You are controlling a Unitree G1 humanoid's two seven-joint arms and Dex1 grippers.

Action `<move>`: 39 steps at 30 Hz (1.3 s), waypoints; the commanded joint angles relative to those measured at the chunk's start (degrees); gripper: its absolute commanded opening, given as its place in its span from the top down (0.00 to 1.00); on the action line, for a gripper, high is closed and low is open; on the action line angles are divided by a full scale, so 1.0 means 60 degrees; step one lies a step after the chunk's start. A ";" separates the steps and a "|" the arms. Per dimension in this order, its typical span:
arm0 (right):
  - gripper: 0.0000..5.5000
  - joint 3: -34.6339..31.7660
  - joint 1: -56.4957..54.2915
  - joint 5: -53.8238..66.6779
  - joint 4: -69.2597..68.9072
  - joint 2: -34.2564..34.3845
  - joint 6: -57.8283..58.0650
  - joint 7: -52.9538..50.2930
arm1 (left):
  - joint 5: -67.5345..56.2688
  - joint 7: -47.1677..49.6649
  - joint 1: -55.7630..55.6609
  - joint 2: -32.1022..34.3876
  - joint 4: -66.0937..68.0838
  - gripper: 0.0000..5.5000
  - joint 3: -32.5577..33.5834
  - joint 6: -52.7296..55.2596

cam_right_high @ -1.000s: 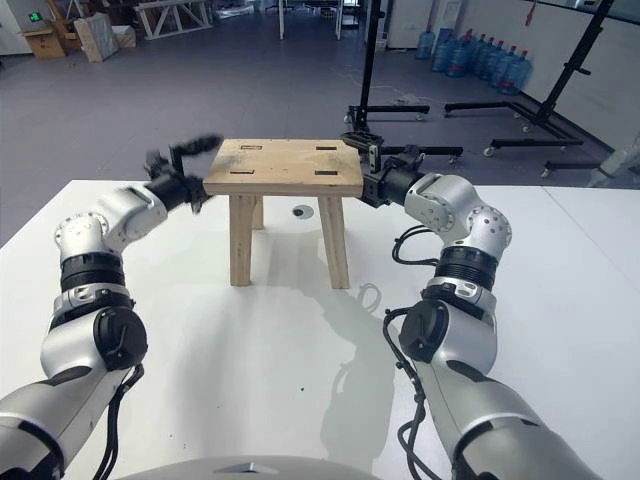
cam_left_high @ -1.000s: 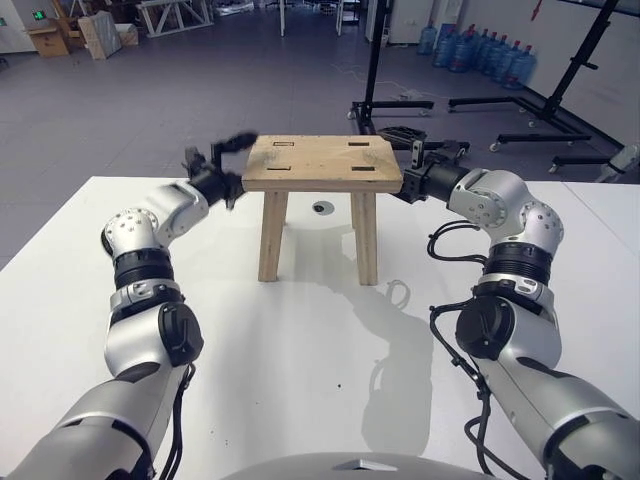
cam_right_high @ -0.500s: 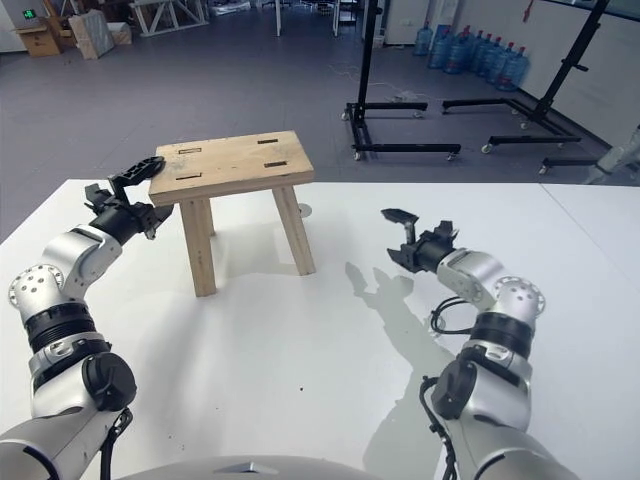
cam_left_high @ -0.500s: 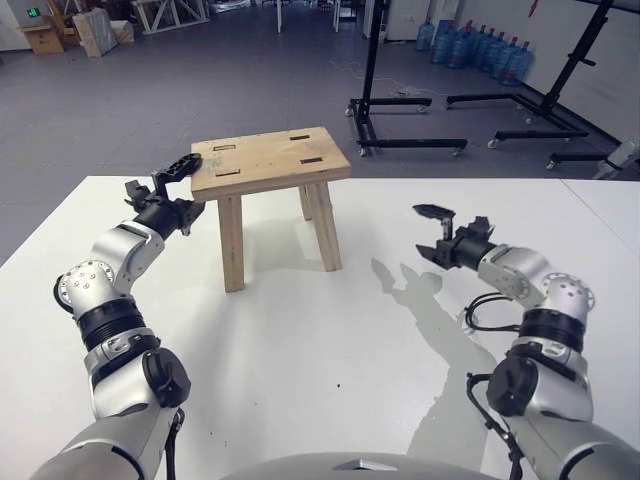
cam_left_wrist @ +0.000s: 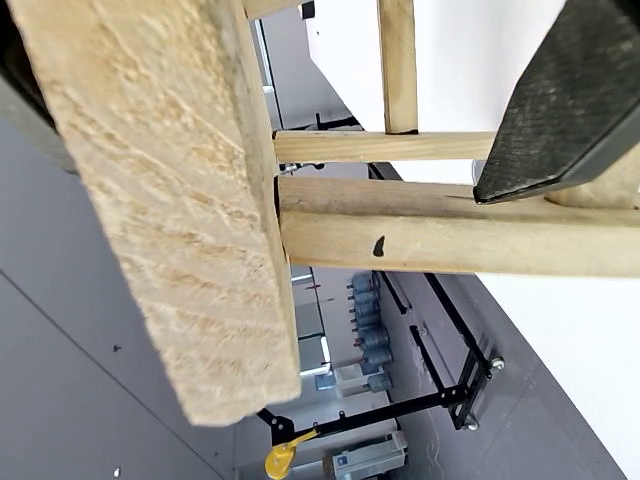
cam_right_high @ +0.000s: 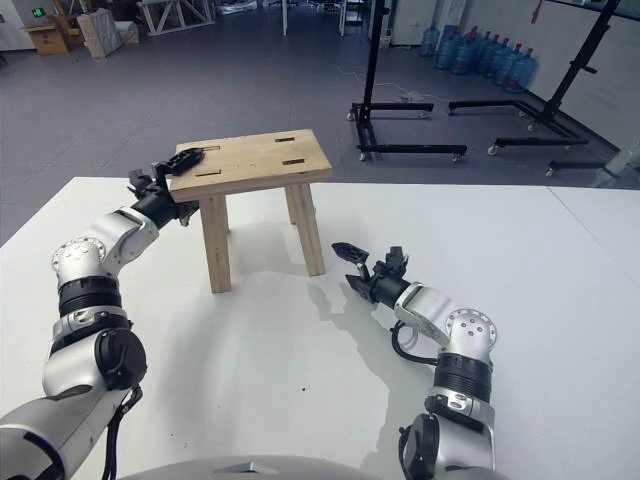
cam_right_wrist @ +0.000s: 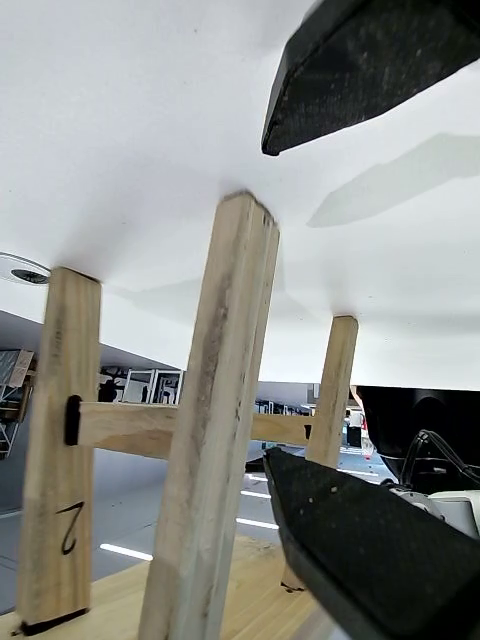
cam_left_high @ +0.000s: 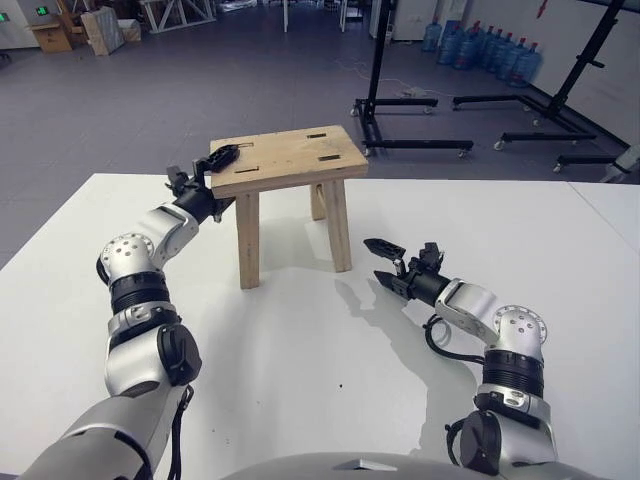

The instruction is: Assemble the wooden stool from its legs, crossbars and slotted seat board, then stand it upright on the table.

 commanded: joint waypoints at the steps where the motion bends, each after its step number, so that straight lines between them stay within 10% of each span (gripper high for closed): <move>1: 0.02 0.0020 -0.0030 -0.0031 -0.0036 0.0031 -0.0048 0.0063 | 0.0757 -0.0397 -0.0616 -0.0190 0.0979 0.02 -0.0310 -0.0219; 13: 0.02 -0.0178 0.0063 0.0323 0.0128 0.0141 -0.0103 0.0100 | -0.0001 0.0218 -0.3009 0.0081 0.0865 0.02 0.1078 -0.0004; 29: 0.02 0.0164 -0.0375 -0.0634 0.0282 -0.0249 -0.0488 0.0986 | 0.0944 0.0229 -0.0982 0.0411 0.0229 0.02 0.0885 0.0149; 34: 0.02 0.1210 0.0670 -0.1553 -0.1601 -0.1334 -0.0266 0.2479 | 0.2318 -0.0555 0.2315 0.2732 -0.4472 0.02 0.0194 0.0682; 37: 0.02 0.1724 0.1746 -0.2130 -0.3340 -0.1872 -0.0673 0.3257 | 0.2369 -0.0025 0.4993 0.2316 -0.8293 0.02 0.0074 0.0776; 39: 0.02 0.1902 0.2275 -0.2833 -0.4139 -0.1377 -0.1690 0.3016 | 0.4361 0.0099 0.7122 0.1871 -0.9940 0.02 -0.1953 -0.0591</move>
